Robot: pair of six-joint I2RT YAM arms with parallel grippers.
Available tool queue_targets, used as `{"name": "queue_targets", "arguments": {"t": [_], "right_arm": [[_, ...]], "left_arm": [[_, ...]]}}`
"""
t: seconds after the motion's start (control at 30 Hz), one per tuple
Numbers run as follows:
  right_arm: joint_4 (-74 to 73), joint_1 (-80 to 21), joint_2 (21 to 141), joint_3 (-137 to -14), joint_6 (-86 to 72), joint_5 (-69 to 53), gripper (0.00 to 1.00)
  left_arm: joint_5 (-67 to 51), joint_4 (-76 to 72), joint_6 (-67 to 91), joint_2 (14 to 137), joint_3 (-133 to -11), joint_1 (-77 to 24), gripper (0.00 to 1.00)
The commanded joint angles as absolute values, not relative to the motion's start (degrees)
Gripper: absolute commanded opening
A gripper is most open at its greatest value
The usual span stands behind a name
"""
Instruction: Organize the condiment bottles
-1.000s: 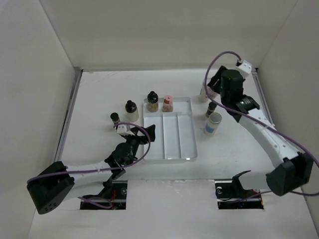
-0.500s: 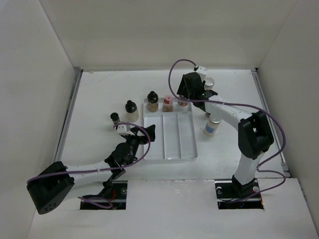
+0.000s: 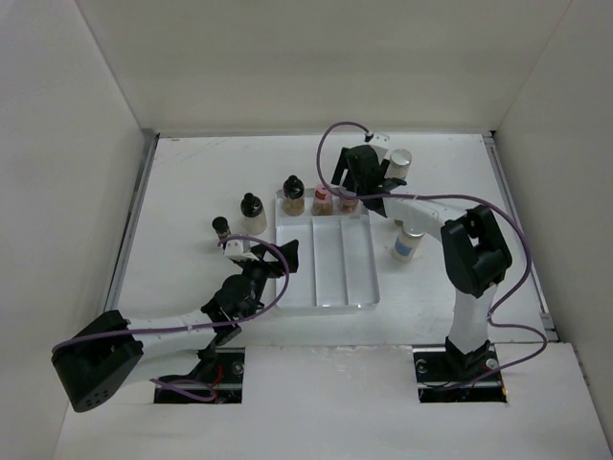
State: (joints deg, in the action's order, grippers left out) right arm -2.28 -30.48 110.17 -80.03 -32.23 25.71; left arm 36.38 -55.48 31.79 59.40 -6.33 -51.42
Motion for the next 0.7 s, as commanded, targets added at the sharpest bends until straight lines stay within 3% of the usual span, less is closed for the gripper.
{"name": "queue_targets", "arguments": {"t": [0.0,0.33,0.67], "right_arm": [[2.99,-31.42,104.51,-80.16,-30.50,26.89,0.89],[-1.75,-28.44,91.32,-76.64,-23.56,30.22,0.96],[-13.53,-20.79,105.28,-90.08,-15.03,36.56,1.00]], "left_arm": [[35.77,-58.80,32.34,59.59,-7.29,-51.37,1.00],[35.77,-58.80,32.34,60.11,-7.64,-51.46,1.00],[35.77,-58.89,32.34,60.29,-7.73,-51.55,1.00]]}}
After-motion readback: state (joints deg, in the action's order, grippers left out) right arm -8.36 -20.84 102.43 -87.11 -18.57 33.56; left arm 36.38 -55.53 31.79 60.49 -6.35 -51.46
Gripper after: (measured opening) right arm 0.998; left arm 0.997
